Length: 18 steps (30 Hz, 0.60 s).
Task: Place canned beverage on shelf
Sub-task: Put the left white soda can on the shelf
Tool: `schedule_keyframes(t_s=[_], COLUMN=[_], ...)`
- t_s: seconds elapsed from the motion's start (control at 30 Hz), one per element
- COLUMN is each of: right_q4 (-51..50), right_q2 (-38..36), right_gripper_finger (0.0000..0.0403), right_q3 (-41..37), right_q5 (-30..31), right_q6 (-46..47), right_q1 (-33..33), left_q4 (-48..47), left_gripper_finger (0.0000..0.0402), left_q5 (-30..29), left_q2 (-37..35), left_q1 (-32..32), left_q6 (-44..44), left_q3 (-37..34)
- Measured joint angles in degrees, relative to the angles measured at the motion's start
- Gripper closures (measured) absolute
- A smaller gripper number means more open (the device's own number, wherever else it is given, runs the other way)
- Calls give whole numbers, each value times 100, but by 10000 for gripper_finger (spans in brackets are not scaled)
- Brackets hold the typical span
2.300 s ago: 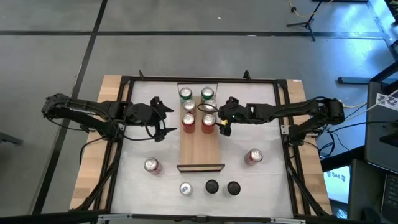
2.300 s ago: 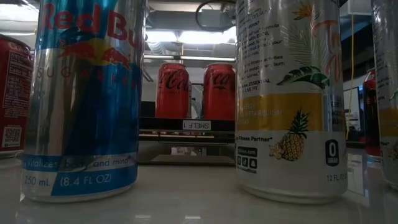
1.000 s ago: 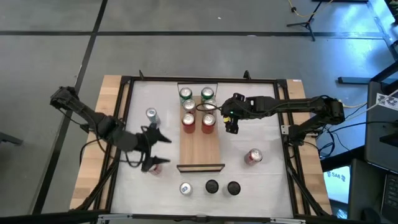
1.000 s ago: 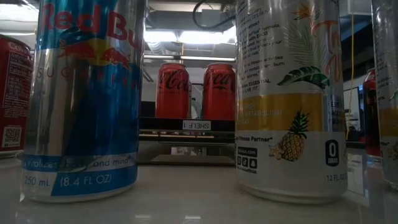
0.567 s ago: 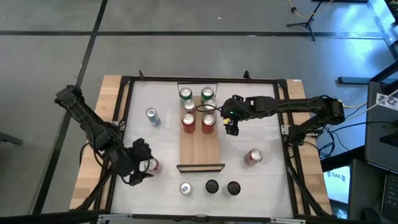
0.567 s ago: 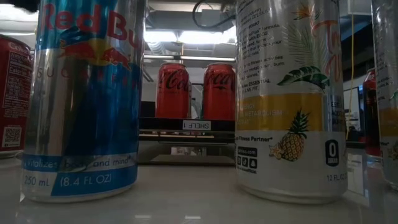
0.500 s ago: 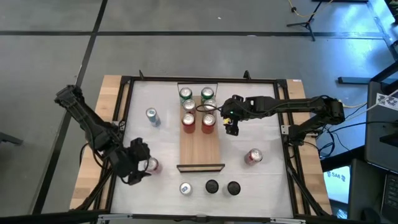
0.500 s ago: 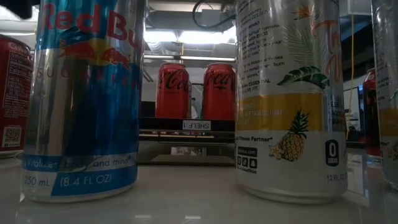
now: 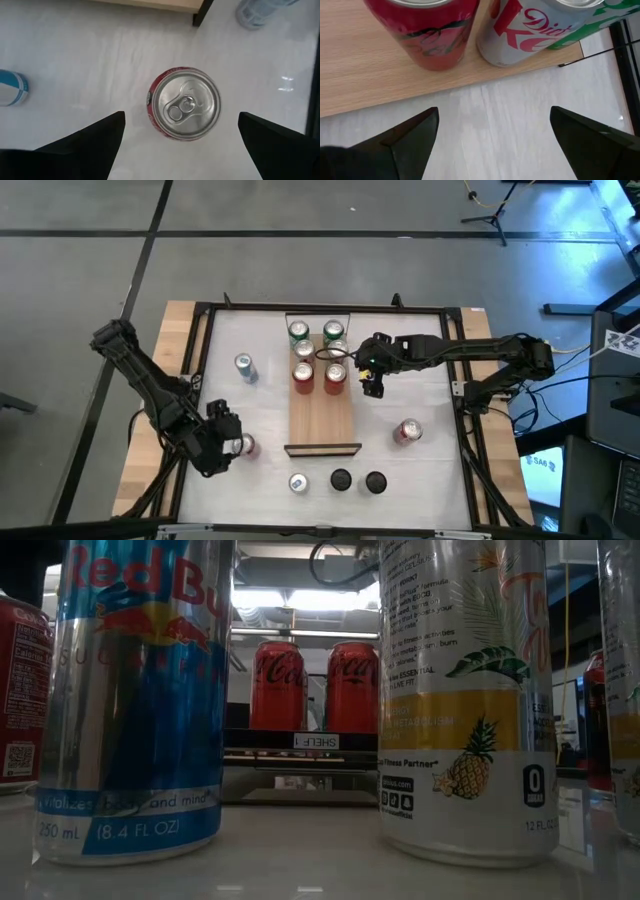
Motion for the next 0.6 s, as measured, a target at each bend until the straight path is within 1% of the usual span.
schedule_keyframes(t_s=[0.6], right_q4=[0], right_q2=[0], right_gripper_finger=[24], right_q3=[-2], right_q5=[0], right_q6=[0], right_q1=[0], left_q4=[138], left_gripper_finger=[24], left_q5=[55], left_q2=[917], left_q1=[13], left_q6=[9], left_q3=[0])
